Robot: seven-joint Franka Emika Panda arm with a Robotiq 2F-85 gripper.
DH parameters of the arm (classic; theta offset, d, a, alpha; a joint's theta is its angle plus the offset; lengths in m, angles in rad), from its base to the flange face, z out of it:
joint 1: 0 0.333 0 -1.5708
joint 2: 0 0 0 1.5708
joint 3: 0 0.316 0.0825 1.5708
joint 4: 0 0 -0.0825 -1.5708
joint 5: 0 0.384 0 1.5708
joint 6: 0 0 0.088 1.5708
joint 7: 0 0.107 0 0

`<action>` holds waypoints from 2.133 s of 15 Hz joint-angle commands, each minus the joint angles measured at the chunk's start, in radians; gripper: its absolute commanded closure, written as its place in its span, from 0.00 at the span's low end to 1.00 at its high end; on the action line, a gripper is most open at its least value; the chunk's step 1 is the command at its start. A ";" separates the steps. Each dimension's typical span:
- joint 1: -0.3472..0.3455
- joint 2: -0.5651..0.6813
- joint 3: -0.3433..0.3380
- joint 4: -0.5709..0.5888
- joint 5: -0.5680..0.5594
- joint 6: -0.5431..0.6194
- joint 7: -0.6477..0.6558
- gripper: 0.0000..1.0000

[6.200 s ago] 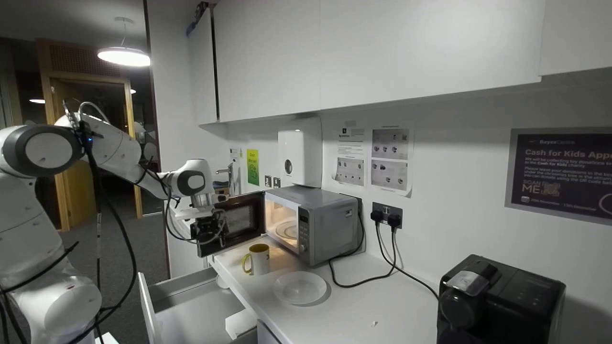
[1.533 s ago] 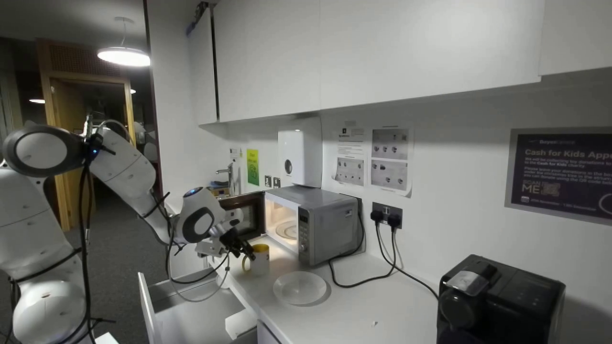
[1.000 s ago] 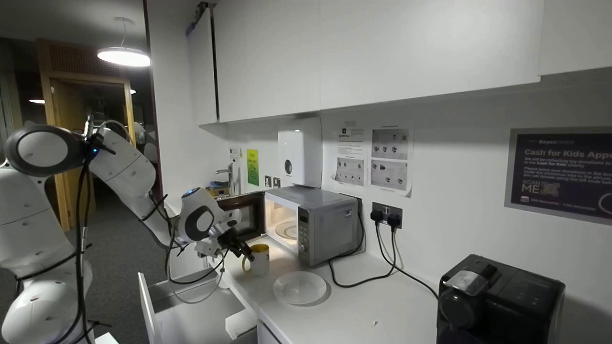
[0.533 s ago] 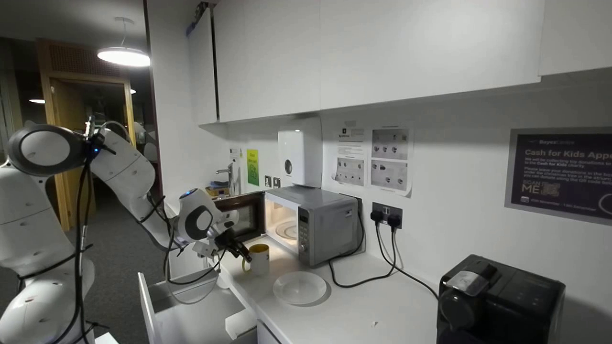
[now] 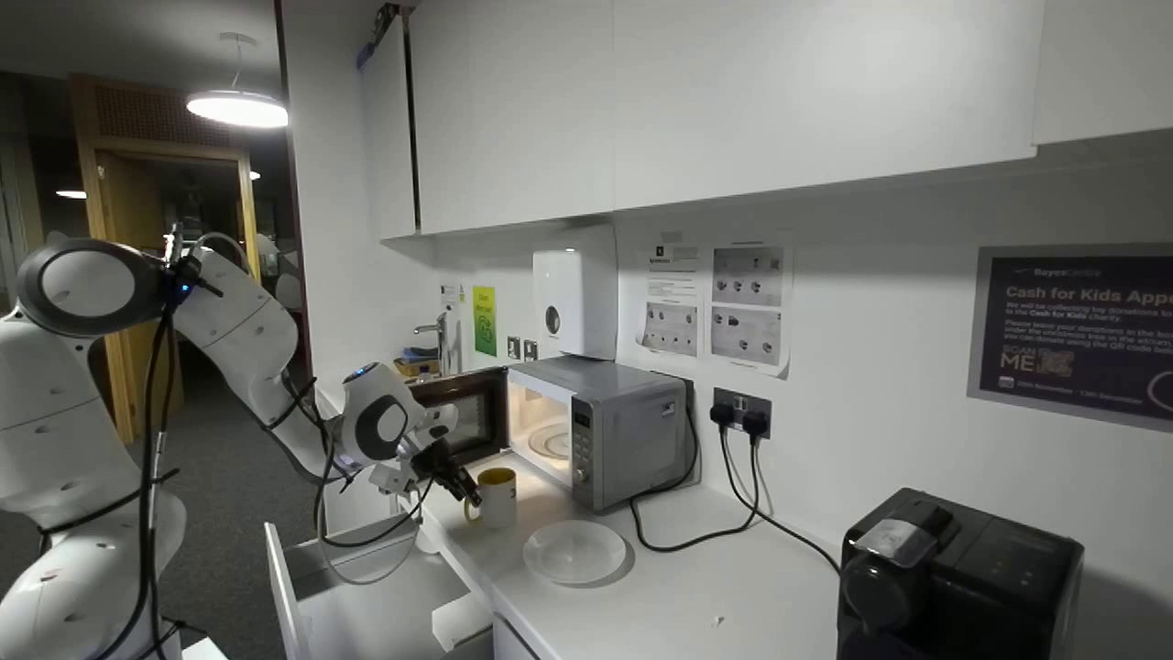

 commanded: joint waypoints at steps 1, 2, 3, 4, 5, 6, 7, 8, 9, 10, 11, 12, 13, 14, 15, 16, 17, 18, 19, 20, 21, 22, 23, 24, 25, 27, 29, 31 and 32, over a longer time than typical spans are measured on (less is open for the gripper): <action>-0.045 0.003 0.031 0.005 -0.039 0.034 0.037 0.64; -0.046 0.004 0.034 0.005 -0.038 0.034 0.035 0.74; -0.050 0.004 0.037 0.005 -0.038 0.034 0.035 0.81; -0.054 0.005 0.042 0.005 -0.037 0.034 0.034 0.88; -0.055 0.006 0.045 0.005 -0.035 0.034 0.033 0.96; -0.057 0.006 0.047 0.005 -0.033 0.035 0.032 1.00; -0.061 0.006 0.050 0.006 -0.033 0.036 0.032 0.99; -0.063 0.007 0.054 0.006 -0.032 0.035 0.032 0.96; -0.064 0.007 0.054 0.006 -0.032 0.036 0.031 0.96; -0.064 0.008 0.055 0.006 -0.031 0.036 0.031 0.96; -0.064 0.007 0.055 0.006 -0.031 0.036 0.031 0.96; -0.064 0.008 0.054 0.008 -0.028 0.036 0.033 0.96; -0.063 0.009 0.053 0.010 -0.024 0.037 0.034 0.96; -0.063 0.009 0.051 0.014 -0.019 0.039 0.038 0.96; -0.062 0.010 0.049 0.016 -0.015 0.039 0.041 0.96; -0.062 0.011 0.047 0.020 -0.012 0.043 0.048 0.96; -0.065 0.010 0.047 0.023 -0.013 0.044 0.056 0.96; -0.065 0.012 0.045 0.027 -0.012 0.044 0.063 0.96; -0.068 0.014 0.043 0.032 -0.013 0.046 0.069 0.96; -0.073 0.013 0.044 0.037 -0.016 0.046 0.074 0.96; -0.078 0.013 0.046 0.044 -0.018 0.047 0.077 0.96; -0.082 0.013 0.048 0.051 -0.019 0.048 0.080 0.96; -0.086 0.013 0.050 0.058 -0.022 0.049 0.083 0.96; -0.090 0.013 0.051 0.065 -0.022 0.050 0.083 0.96; -0.092 0.015 0.053 0.071 -0.023 0.051 0.085 0.96; -0.095 0.016 0.056 0.085 -0.026 0.054 0.087 0.96; -0.095 0.022 0.059 0.102 -0.026 0.054 0.083 0.96; -0.096 0.028 0.066 0.128 -0.029 0.051 0.074 0.96; -0.097 0.031 0.071 0.141 -0.031 0.050 0.073 0.96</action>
